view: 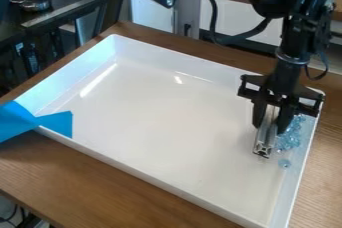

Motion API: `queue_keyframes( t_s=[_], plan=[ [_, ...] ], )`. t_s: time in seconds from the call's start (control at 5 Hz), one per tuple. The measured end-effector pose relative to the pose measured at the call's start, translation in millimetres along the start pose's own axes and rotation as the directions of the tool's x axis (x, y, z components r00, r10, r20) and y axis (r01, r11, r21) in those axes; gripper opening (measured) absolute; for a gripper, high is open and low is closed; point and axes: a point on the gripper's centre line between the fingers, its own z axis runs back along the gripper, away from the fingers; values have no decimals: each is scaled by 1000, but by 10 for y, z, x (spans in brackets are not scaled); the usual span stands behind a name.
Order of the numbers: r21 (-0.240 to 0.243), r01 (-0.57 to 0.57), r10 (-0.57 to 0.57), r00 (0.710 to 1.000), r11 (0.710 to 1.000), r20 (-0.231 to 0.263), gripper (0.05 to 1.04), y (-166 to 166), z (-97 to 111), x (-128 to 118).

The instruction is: Sweep into pile

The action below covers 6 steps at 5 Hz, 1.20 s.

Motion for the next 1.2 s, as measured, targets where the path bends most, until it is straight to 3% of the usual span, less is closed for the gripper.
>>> queue_keyframes(
  t_s=[0.2,0.4,0.6,0.8,1.0,1.2],
  plan=[
    [18,-49,47,997,999,56,372,185,161,-97],
    [-3,-166,165,979,986,120,372,527,473,-160],
    [-33,-365,367,928,930,72,372,774,589,-355],
    [6,-511,511,860,860,16,372,781,479,-479],
    [84,-615,618,786,784,-4,372,615,206,-578],
    [72,-742,744,668,666,-2,372,473,19,-598]
  ],
)
